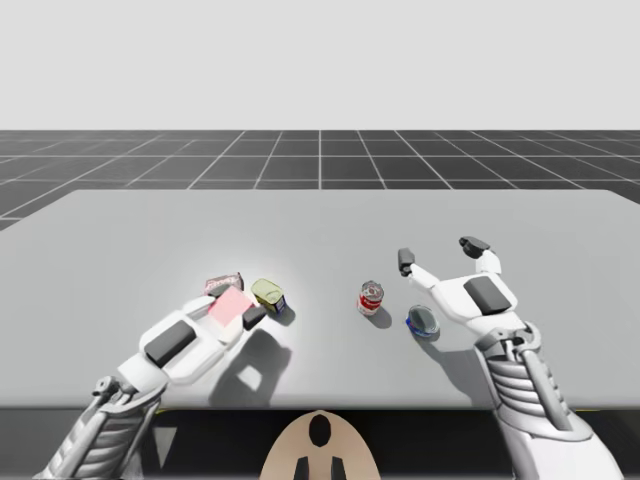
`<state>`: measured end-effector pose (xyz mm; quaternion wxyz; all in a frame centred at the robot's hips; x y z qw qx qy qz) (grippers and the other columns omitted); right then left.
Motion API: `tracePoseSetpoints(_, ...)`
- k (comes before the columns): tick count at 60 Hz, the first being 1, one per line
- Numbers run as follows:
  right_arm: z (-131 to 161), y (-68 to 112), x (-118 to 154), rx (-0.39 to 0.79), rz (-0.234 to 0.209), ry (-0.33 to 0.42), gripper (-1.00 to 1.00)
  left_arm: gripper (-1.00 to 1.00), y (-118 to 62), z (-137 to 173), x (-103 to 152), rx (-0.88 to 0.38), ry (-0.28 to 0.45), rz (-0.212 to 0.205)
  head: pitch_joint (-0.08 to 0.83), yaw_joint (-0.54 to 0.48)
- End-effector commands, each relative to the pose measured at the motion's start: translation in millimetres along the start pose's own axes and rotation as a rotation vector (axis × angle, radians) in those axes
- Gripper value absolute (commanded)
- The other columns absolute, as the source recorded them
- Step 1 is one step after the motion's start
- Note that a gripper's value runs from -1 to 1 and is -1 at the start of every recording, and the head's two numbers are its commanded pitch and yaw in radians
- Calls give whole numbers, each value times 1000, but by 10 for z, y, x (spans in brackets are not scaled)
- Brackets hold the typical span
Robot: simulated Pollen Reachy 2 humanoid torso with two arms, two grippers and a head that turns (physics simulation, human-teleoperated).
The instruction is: Find the red cube and pick it up.
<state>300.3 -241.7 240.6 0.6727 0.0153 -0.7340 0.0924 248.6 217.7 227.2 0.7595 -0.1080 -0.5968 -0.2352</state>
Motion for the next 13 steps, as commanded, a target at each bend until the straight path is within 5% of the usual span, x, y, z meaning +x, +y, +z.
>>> tracePoseSetpoints(1, 16, -16, 0, 36, 29, -18, -1000, 1000, 34, 214, 613, 38, -125, -100, 288, 299)
tracePoseSetpoints(13, 33, 22, -26, 60, 66, -33, -1000, 1000, 15, 556, 1354, 123, -322, -199, 271, 293)
